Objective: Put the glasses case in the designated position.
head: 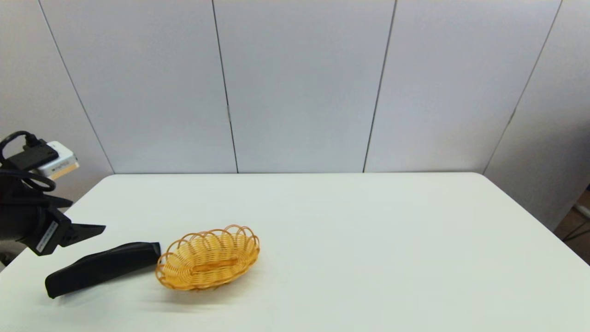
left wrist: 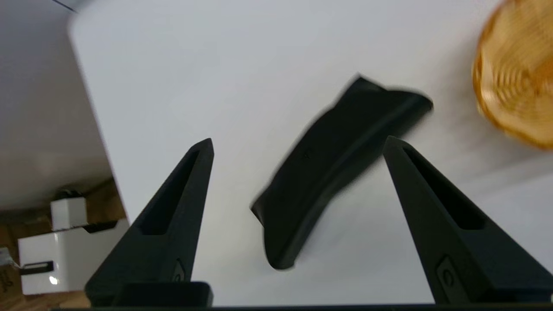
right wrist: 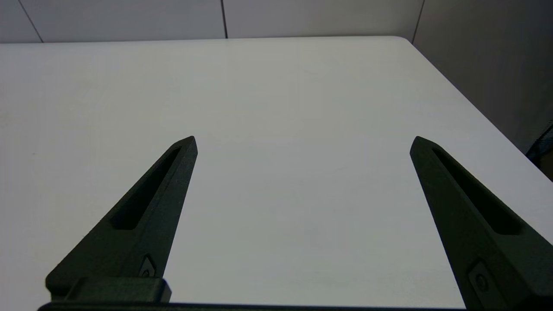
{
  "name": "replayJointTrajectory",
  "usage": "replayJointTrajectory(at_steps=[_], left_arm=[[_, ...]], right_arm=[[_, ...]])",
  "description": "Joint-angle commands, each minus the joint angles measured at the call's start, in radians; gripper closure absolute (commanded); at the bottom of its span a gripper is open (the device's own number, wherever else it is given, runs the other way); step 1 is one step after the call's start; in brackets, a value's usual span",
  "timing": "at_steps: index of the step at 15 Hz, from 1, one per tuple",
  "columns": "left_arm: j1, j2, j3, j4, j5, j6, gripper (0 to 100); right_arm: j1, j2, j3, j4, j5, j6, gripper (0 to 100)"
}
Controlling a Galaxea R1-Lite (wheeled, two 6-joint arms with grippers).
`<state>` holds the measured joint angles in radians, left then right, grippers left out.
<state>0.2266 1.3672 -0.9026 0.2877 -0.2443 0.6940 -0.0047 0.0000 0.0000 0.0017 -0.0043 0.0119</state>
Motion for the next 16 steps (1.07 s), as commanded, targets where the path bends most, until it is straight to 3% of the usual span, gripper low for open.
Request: replayJointTrajectory(at_steps=[1, 8, 16], left_arm=[[-0.001, -0.105, 0.002, -0.113, -0.004, -0.054, 0], [-0.007, -0.29, 0.123, -0.513, -0.003, -0.169, 0], [-0.016, -0.689, 0.341, -0.67, -0.018, -0.242, 0]], right_arm=[[0.0, 0.0, 0.0, 0.0, 0.0, 0.0, 0], [0.0, 0.0, 0.0, 0.0, 0.0, 0.0, 0], [0.0, 0.0, 0.0, 0.0, 0.0, 0.0, 0]])
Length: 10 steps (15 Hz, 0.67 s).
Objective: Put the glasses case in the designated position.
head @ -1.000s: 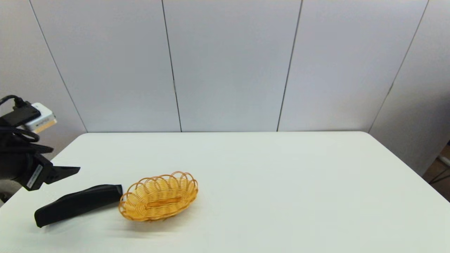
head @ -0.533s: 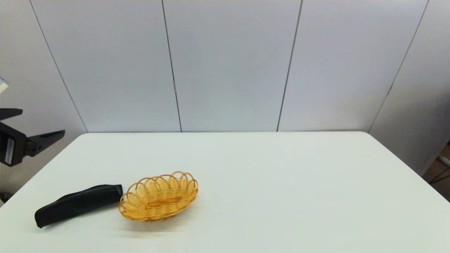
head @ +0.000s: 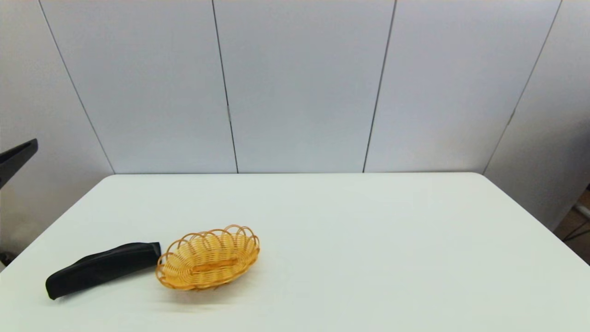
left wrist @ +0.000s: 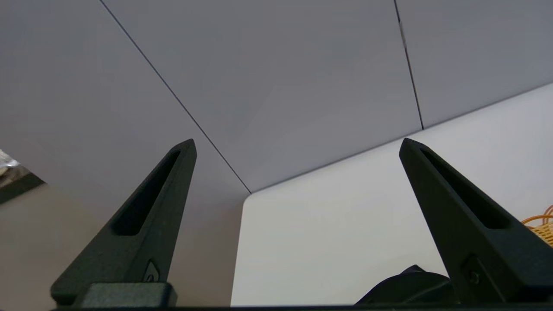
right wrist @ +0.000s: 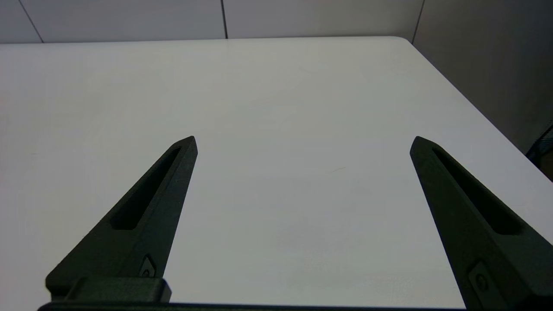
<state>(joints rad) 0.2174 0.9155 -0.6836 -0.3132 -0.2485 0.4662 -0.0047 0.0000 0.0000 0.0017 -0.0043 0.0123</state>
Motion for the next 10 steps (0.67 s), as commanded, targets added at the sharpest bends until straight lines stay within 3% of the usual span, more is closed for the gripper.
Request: replayJointTrajectory(at_steps=[1, 7, 10], left_arm=[[-0.012, -0.3, 0.15, -0.07, -0.023, -0.032, 0], [-0.069, -0.636, 0.282, -0.064, -0.017, -0.087, 0], [-0.073, -0.646, 0.372, -0.191, -0.015, -0.173, 0]], right_arm=[[0.0, 0.0, 0.0, 0.0, 0.0, 0.0, 0], [0.0, 0.0, 0.0, 0.0, 0.0, 0.0, 0], [0.0, 0.0, 0.0, 0.0, 0.0, 0.0, 0]])
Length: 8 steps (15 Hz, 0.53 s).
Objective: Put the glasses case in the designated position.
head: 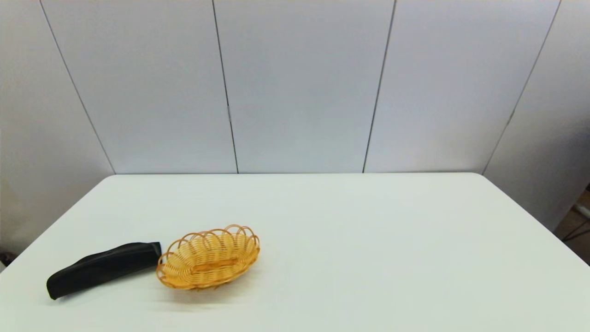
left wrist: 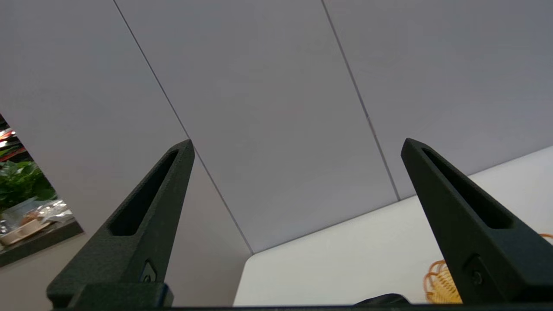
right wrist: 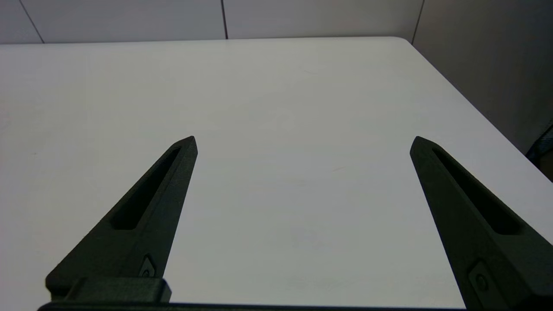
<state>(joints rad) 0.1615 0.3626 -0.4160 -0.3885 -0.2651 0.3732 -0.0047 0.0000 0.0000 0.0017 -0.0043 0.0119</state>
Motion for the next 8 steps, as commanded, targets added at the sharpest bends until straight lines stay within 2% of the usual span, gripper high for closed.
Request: replayJointTrajectory(at_steps=[1, 4, 8], left_arm=[[-0.017, -0.093, 0.138, -0.171, 0.001, -0.109, 0], [-0.017, -0.093, 0.217, -0.319, 0.003, -0.232, 0], [-0.045, -0.093, 0.246, -0.355, 0.069, -0.33, 0]], right_arm=[[0.0, 0.0, 0.0, 0.0, 0.0, 0.0, 0], [0.0, 0.0, 0.0, 0.0, 0.0, 0.0, 0], [0.0, 0.0, 0.0, 0.0, 0.0, 0.0, 0]])
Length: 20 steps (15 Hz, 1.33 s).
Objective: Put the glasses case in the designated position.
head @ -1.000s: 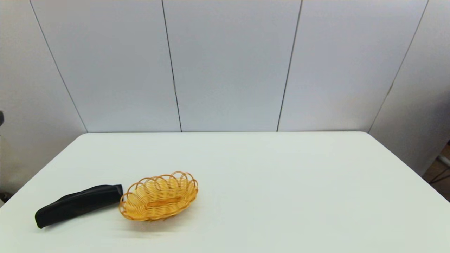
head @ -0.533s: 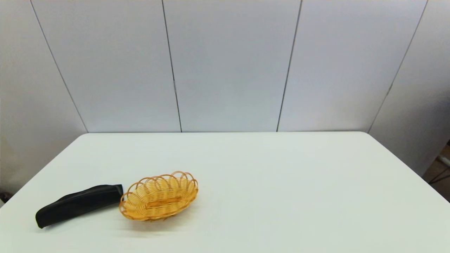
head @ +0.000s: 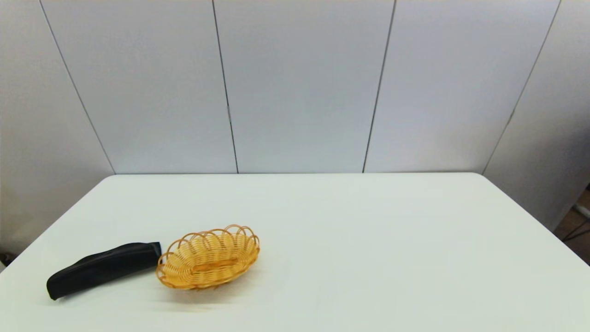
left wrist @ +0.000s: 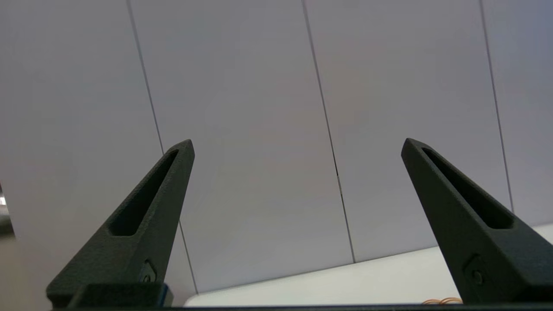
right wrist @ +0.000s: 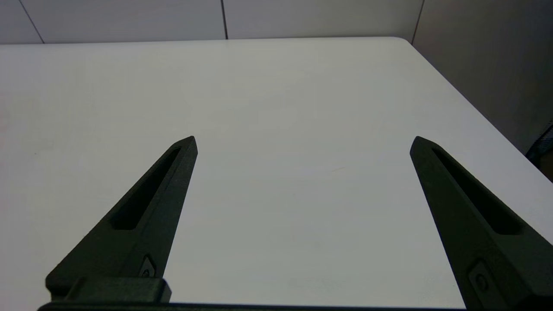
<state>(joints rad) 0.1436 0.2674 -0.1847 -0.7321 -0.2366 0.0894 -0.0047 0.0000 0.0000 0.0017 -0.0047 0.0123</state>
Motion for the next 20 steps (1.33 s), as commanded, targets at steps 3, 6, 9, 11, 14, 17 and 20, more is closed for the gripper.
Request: replayJointTrajectory(at_steps=[3, 6, 9, 11, 14, 17, 20], left_arm=[[-0.154, -0.054, 0.004, 0.092, 0.148, 0.003, 0], [-0.145, -0.155, 0.008, 0.18, 0.138, -0.022, 0], [-0.145, -0.26, 0.085, 0.178, 0.134, -0.023, 0], [-0.144, -0.267, 0.179, 0.151, 0.138, -0.022, 0], [-0.144, -0.267, 0.185, 0.284, 0.177, -0.019, 0], [-0.144, -0.267, 0.185, 0.537, 0.237, -0.023, 0], [-0.144, -0.267, 0.185, 0.732, 0.25, -0.033, 0]], right_arm=[[0.0, 0.0, 0.0, 0.0, 0.0, 0.0, 0], [0.0, 0.0, 0.0, 0.0, 0.0, 0.0, 0], [0.0, 0.0, 0.0, 0.0, 0.0, 0.0, 0], [0.0, 0.0, 0.0, 0.0, 0.0, 0.0, 0], [0.0, 0.0, 0.0, 0.0, 0.0, 0.0, 0], [0.0, 0.0, 0.0, 0.0, 0.0, 0.0, 0], [0.0, 0.0, 0.0, 0.0, 0.0, 0.0, 0]])
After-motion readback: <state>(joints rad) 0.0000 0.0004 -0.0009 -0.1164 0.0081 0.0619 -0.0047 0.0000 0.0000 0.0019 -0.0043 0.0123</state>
